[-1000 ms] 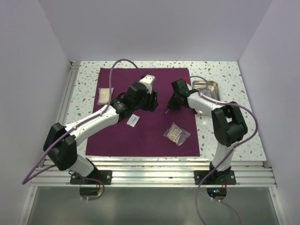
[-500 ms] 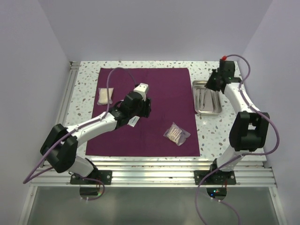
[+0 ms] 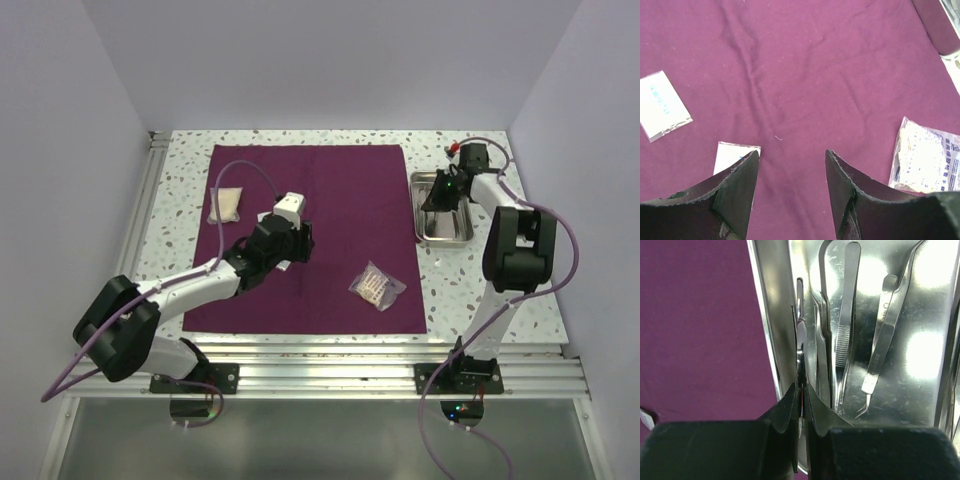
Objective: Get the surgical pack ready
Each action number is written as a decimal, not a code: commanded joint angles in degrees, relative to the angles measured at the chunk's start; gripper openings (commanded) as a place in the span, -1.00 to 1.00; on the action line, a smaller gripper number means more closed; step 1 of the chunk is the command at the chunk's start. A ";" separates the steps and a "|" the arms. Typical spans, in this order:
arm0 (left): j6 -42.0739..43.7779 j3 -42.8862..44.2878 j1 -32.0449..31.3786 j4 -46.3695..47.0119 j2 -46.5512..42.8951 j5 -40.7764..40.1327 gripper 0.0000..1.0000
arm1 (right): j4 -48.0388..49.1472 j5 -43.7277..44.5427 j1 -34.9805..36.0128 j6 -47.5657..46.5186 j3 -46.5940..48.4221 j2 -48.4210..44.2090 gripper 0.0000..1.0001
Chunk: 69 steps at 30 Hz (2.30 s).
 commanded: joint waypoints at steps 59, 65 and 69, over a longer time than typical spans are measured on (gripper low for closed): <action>-1.86 -2.65 4.21 6.80 -1.06 2.50 0.25 | -9.77 18.20 34.40 -5.45 -18.58 -18.74 0.24; -1.95 -2.73 4.21 6.80 -0.97 2.77 0.25 | -7.57 15.74 34.40 -4.31 -20.26 -15.31 0.03; -1.95 -2.65 4.21 6.71 -0.80 2.94 0.25 | -6.95 13.72 34.40 -3.95 -19.91 -13.03 -0.21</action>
